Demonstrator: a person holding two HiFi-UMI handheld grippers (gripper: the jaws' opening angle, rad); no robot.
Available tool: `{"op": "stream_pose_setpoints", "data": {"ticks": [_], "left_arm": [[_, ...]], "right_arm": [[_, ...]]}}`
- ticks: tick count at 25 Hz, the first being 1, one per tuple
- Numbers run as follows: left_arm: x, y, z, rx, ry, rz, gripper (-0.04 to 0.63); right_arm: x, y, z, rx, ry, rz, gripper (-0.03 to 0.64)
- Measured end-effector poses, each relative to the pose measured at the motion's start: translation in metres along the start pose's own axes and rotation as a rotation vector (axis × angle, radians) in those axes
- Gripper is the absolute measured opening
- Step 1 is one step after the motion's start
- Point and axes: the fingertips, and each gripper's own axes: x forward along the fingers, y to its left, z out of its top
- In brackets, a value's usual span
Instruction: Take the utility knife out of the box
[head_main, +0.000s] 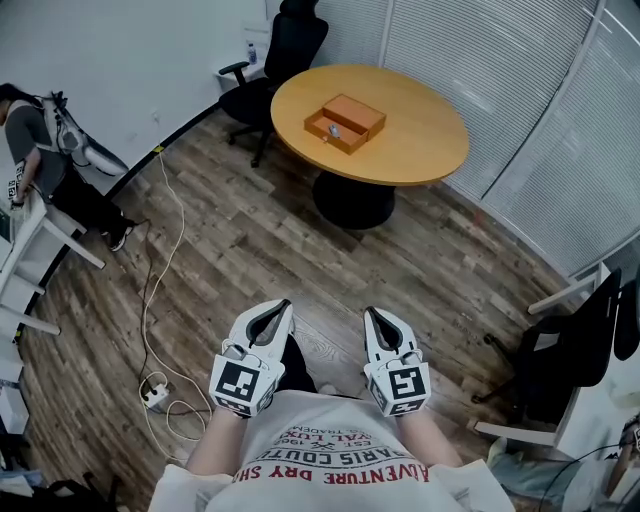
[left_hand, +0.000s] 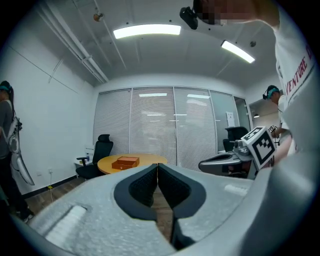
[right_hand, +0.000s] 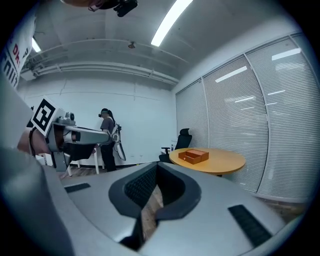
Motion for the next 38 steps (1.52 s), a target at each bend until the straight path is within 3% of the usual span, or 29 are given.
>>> {"op": "stream_pose_setpoints", "data": {"ticks": [14,19,32,38], "left_arm": [[0.079,0.060,-0.003,-0.027,0.025,-0.043,0.011],[0.120,0.095,0.000,-0.038,0.026,-0.053,0.011],[0.215,0.244,0.023,-0.041,0.016,-0.082,0.011],[0.241,0.311,0.028,-0.057,0.003,-0.086,0.011]], "right_arm": [[0.086,-0.022,0.007,-0.001,0.016,0.042,0.008],[0.130,-0.045,0.017,0.061,0.013,0.033,0.008],[0.289,-0.087,0.055,0.178,0.027,-0.085,0.008],[0.355,-0.086,0.064,0.236,0.051,-0.111,0.008]]}}
